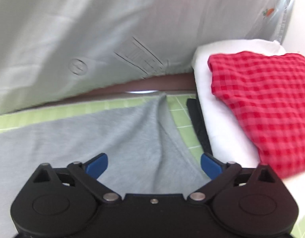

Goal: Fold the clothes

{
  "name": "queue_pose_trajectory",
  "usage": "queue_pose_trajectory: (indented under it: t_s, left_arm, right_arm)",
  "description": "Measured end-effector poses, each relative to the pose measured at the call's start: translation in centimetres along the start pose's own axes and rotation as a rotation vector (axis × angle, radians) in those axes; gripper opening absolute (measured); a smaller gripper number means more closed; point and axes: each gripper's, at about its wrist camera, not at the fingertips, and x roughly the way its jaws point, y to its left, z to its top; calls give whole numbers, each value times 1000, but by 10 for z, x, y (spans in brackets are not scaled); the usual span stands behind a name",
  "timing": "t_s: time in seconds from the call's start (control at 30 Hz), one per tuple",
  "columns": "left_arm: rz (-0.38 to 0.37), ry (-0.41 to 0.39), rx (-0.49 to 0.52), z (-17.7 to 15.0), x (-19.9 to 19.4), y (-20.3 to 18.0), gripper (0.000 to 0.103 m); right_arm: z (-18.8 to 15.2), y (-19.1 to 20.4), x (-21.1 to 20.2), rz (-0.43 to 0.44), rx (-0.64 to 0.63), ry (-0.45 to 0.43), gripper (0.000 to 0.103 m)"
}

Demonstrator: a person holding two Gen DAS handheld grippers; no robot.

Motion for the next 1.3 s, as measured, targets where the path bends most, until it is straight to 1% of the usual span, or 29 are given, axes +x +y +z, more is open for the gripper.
queue_pose_trajectory:
  t_s: [0.03, 0.1, 0.13, 0.2, 0.33, 0.47, 0.57, 0.67, 0.9, 1.03, 1.13, 1.3]
  left_arm:
    - [-19, 8, -6, -6, -10, 0, 87]
    - [-68, 34, -25, -24, -31, 2, 87]
    - [-93, 52, -33, -35, -43, 3, 87]
    - [-138, 91, -47, -62, -64, 3, 87]
    - [-211, 164, -27, -122, -104, 4, 87]
    - [-291, 242, -11, -173, -134, 2, 87]
    - [-350, 287, 21, -202, -153, -1, 87]
    - [-364, 289, 61, -216, -166, -1, 87]
    - [-377, 298, 14, -228, -181, 17, 87]
    - [-378, 319, 5, -240, -187, 23, 87]
    - [-381, 332, -3, -247, -190, 25, 87]
    - [-383, 334, 3, -252, -196, 21, 87]
  right_arm:
    - [-4, -1, -11, 26, 27, 2, 103]
    - [-20, -7, -36, 92, 110, 36, 103]
    - [-29, -10, -49, 126, 153, 56, 103]
    - [-50, -11, -79, 167, 207, 82, 103]
    - [-105, -21, -125, 187, 250, 134, 103]
    - [-162, -41, -159, 202, 353, 192, 103]
    - [-196, -60, -179, 223, 458, 220, 103]
    - [-220, -78, -200, 251, 555, 229, 103]
    - [-257, -112, -236, 256, 678, 209, 103]
    - [-280, -132, -247, 238, 766, 223, 103]
    - [-295, -144, -252, 240, 822, 228, 103]
    - [-302, -154, -254, 262, 862, 219, 103]
